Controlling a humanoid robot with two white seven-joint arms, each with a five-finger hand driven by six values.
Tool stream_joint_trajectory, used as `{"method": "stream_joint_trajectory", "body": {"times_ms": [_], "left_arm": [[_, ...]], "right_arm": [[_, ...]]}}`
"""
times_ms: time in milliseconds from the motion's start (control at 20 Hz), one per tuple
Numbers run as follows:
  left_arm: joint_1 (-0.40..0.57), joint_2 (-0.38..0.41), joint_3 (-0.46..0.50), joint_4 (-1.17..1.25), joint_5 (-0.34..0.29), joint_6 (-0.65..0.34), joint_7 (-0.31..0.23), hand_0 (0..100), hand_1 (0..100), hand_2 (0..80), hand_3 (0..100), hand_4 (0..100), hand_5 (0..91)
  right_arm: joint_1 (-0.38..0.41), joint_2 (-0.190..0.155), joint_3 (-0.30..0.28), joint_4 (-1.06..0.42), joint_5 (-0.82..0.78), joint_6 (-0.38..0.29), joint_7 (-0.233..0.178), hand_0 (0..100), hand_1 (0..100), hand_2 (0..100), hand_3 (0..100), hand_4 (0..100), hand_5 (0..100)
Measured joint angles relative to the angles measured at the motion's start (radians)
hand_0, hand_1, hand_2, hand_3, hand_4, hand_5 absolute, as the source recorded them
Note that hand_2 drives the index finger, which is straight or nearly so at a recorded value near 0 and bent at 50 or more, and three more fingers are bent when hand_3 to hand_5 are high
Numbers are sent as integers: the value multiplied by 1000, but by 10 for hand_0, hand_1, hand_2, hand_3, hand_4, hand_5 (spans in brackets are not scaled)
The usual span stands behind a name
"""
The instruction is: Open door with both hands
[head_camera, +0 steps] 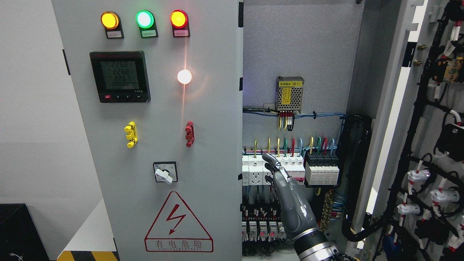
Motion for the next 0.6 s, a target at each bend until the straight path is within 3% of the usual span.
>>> {"method": "stream_joint_trajectory", "body": {"times_ms": [601], "left_arm": [[0,0,0,0,0,0,0,0,0,0,0,0,0]], "right_arm": [[-106,-6,-1,112,-44,43,13,192,0,0,0,0,0]]}}
